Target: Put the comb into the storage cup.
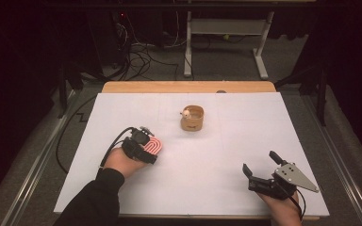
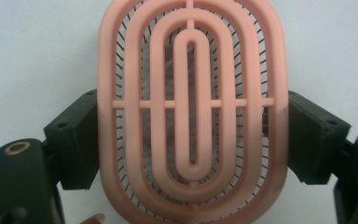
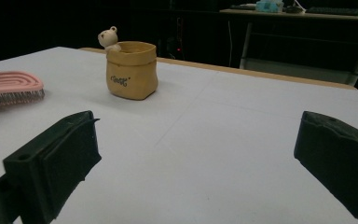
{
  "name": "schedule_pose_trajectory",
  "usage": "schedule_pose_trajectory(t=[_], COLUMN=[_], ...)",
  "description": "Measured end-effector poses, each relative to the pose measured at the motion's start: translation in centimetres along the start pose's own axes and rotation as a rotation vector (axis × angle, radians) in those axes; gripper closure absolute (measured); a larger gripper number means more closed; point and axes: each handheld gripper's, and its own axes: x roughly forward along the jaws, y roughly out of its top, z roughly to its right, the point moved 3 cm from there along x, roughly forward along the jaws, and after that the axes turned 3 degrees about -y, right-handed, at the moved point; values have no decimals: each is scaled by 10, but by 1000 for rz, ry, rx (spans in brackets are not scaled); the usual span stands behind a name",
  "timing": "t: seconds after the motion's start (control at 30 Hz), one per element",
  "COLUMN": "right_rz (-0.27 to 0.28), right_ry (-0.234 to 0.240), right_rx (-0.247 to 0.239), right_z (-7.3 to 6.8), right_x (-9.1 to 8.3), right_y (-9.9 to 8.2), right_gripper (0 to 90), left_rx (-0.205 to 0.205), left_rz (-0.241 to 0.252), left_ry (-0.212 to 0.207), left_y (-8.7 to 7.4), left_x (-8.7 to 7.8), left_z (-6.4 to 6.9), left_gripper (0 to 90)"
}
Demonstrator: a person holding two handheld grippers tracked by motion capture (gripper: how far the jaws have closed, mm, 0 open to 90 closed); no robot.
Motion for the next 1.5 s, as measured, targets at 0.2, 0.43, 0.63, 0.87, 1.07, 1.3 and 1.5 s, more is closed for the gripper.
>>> schedule_pose_trajectory(t=[0.2, 0.43, 0.63, 0.87, 1.07, 1.3, 1.5], right_rz=[1, 1, 1, 2, 4, 2, 2], right_ry=[0, -1, -1, -2, -2, -1, -2], right_rx=[1, 3, 2, 3, -3, -8, -5], right_z=[0, 0, 0, 0, -1, -2, -2], right_x=[0, 0, 0, -1, -1, 0, -1], right_y=[0, 0, 0, 0, 0, 0, 0], right_gripper=[2, 2, 2, 2, 2, 2, 2], left_rx=[-4, 0, -12, -12, -11, -9, -13], left_rz=[12, 30, 83, 190, 288, 346, 412], left_ry=[-1, -6, -33, -39, -39, -42, -44], left_y=[-1, -3, -8, -18, -25, -30, -35], left_x=[0, 0, -2, -6, -12, -19, -27], left_z=[0, 0, -4, -6, -7, -7, -9], left_gripper=[182, 182, 182, 182, 183, 183, 184])
